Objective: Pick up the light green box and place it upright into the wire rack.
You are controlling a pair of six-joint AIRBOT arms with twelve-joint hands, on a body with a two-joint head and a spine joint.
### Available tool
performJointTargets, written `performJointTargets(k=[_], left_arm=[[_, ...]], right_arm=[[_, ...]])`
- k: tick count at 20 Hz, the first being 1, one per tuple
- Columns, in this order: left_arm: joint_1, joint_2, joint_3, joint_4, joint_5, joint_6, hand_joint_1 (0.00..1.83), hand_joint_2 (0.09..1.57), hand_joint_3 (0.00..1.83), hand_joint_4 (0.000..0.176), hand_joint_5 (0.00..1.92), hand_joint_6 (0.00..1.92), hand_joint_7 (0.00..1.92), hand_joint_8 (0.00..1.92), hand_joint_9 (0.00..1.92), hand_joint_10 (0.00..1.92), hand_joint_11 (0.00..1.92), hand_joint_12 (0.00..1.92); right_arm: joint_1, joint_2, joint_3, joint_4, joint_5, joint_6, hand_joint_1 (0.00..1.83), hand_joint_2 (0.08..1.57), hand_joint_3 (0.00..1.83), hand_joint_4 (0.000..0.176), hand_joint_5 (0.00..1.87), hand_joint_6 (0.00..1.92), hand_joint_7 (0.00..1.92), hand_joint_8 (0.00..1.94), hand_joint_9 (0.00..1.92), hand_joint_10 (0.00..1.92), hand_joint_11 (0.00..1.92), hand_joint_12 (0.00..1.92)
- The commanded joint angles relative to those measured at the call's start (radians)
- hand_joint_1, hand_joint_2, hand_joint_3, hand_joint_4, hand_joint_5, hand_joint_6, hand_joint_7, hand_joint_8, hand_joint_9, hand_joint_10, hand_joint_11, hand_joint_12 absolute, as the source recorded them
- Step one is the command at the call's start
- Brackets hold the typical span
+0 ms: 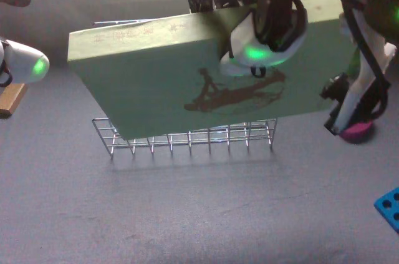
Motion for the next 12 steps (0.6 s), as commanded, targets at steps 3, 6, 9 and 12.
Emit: performJointTargets(k=[3, 6, 9, 12], left_arm=[[-0.013, 0.003, 0.003, 0.064, -0.040, 0.009, 0.28, 1.09, 0.00, 0.090, 0.31, 0.00, 0.24, 0.00, 0.23, 0.00, 0.00, 0.74], [-0.013, 0.003, 0.003, 0.064, -0.036, 0.018, 0.28, 1.10, 0.00, 0.089, 0.32, 0.00, 0.23, 0.00, 0.22, 0.00, 0.00, 0.73], [-0.013, 0.004, 0.004, 0.064, -0.031, 0.022, 0.30, 1.09, 0.00, 0.089, 0.33, 0.01, 0.25, 0.00, 0.24, 0.01, 0.00, 0.77], [-0.013, 0.006, 0.003, 0.064, -0.026, 0.022, 0.30, 1.09, 0.00, 0.090, 0.31, 0.00, 0.24, 0.00, 0.24, 0.00, 0.00, 0.77]], right_arm=[[0.006, -0.019, 0.030, -0.099, 0.067, 0.018, 1.36, 1.15, 0.00, 0.000, 0.83, 0.99, 0.94, 1.11, 0.82, 1.42, 0.81, 1.49], [-0.006, -0.040, 0.060, -0.114, 0.080, 0.039, 1.37, 1.15, 0.00, 0.000, 0.84, 0.99, 0.94, 1.11, 0.83, 1.41, 0.81, 1.46], [-0.008, -0.063, 0.092, -0.114, 0.085, 0.049, 1.37, 1.15, 0.00, 0.000, 0.84, 0.99, 0.94, 1.11, 0.83, 1.42, 0.82, 1.46], [-0.017, -0.084, 0.123, -0.115, 0.095, 0.056, 1.37, 1.15, 0.00, 0.000, 0.84, 0.99, 0.94, 1.10, 0.83, 1.42, 0.82, 1.46]])
